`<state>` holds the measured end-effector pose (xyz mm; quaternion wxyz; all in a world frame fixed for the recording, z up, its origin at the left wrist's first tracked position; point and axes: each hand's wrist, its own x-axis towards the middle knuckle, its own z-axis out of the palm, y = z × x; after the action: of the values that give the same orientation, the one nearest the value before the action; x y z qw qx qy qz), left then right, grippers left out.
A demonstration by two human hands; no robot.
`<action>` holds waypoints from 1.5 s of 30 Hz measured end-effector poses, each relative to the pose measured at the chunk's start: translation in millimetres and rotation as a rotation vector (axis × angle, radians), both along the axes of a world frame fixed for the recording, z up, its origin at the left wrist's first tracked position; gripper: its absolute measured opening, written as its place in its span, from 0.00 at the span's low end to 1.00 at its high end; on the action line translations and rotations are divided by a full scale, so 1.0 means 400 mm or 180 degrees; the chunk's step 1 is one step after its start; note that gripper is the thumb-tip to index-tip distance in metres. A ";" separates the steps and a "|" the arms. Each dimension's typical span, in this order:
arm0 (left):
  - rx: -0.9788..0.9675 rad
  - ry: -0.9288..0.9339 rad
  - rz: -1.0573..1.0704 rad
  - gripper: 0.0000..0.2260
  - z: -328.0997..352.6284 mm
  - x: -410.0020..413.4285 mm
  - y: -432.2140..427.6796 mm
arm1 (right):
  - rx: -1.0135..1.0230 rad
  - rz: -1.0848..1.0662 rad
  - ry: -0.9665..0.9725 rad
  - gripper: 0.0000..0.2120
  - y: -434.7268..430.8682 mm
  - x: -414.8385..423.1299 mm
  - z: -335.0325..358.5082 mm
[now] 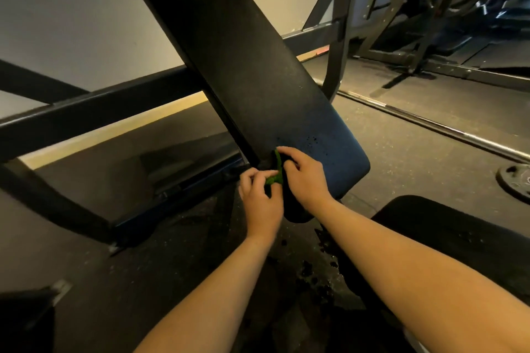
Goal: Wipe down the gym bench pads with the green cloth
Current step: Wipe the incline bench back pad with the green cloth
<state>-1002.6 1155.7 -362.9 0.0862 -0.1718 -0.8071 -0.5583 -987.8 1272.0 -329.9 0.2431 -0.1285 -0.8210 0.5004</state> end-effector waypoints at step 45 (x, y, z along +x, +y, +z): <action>0.0113 -0.0611 0.0529 0.25 0.150 -0.114 0.026 | 0.1148 0.1402 0.0347 0.16 0.015 -0.214 0.159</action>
<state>-1048.3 1166.0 -303.0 0.0574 -0.0486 -0.8131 -0.5772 -1073.5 1278.0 -266.5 0.1913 0.1252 -0.8905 0.3933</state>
